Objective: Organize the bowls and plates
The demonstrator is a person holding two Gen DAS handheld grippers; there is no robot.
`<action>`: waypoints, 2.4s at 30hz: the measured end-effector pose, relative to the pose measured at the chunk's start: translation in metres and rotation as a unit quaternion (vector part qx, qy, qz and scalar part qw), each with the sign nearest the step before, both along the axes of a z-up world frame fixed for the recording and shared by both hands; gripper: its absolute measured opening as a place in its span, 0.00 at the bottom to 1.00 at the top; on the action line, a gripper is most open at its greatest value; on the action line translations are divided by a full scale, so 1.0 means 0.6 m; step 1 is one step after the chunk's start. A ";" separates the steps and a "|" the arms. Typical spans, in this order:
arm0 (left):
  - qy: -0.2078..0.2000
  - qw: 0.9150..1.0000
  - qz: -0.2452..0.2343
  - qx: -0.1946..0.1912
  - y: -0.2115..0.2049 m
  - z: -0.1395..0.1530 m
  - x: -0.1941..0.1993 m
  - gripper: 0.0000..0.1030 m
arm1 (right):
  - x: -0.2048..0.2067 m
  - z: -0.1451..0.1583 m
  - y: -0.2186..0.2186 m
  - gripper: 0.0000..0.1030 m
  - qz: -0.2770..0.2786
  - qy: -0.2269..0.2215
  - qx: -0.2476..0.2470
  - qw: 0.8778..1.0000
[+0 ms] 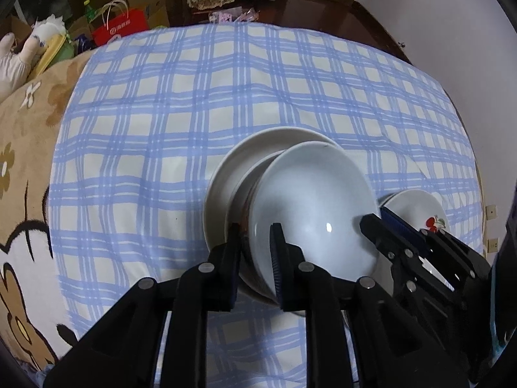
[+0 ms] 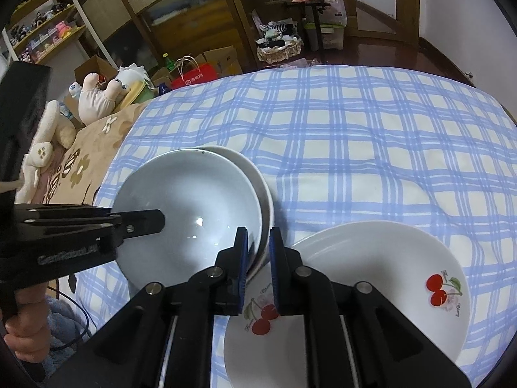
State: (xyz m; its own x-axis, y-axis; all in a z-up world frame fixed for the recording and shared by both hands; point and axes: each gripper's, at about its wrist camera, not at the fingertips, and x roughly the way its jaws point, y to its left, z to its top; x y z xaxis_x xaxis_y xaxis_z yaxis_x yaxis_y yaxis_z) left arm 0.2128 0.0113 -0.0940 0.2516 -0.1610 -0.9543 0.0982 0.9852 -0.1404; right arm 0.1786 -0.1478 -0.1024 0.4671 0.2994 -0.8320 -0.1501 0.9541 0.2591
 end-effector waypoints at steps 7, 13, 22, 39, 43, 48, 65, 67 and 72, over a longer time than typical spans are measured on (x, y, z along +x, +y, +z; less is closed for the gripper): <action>-0.001 1.000 -0.003 0.004 -0.003 0.003 -0.003 0.19 | -0.002 0.000 0.006 0.14 0.002 -0.007 -0.007 1.000; -0.033 0.997 -0.021 0.061 -0.024 0.015 -0.013 0.26 | -0.001 -0.001 0.006 0.14 0.000 -0.009 -0.007 1.000; -0.063 0.994 -0.016 0.084 -0.018 0.031 -0.020 0.56 | -0.006 0.009 0.004 0.16 -0.001 -0.018 -0.005 1.000; -0.061 0.994 0.031 0.081 0.054 0.044 -0.008 0.87 | -0.004 0.059 -0.008 1.00 -0.027 -0.064 -0.060 0.996; -0.049 0.994 0.057 0.074 0.082 0.036 -0.006 0.87 | 0.000 0.051 -0.016 1.00 -0.036 -0.058 -0.079 0.995; -0.037 0.994 0.069 0.079 0.095 0.027 0.001 0.87 | 0.005 0.041 -0.027 1.00 -0.046 -0.046 -0.094 0.993; 0.012 0.993 0.068 0.100 0.084 -0.019 0.018 0.87 | 0.014 -0.002 -0.047 1.00 -0.077 0.006 -0.111 0.991; 0.013 0.992 0.068 0.102 0.083 -0.020 0.019 0.87 | 0.018 -0.006 -0.046 1.00 -0.078 0.015 -0.107 0.991; 0.017 0.992 0.073 0.097 0.086 -0.022 0.021 0.87 | 0.018 -0.018 -0.038 1.00 -0.072 0.028 -0.113 0.991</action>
State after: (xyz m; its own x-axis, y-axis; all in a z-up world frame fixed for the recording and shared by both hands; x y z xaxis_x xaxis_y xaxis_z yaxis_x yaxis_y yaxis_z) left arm 0.2252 0.0628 -0.1074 0.2266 0.0623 -0.9720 -0.0498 0.9974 0.0523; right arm 0.1895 -0.1706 -0.1131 0.4429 0.0356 -0.8959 0.0008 0.9992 0.0401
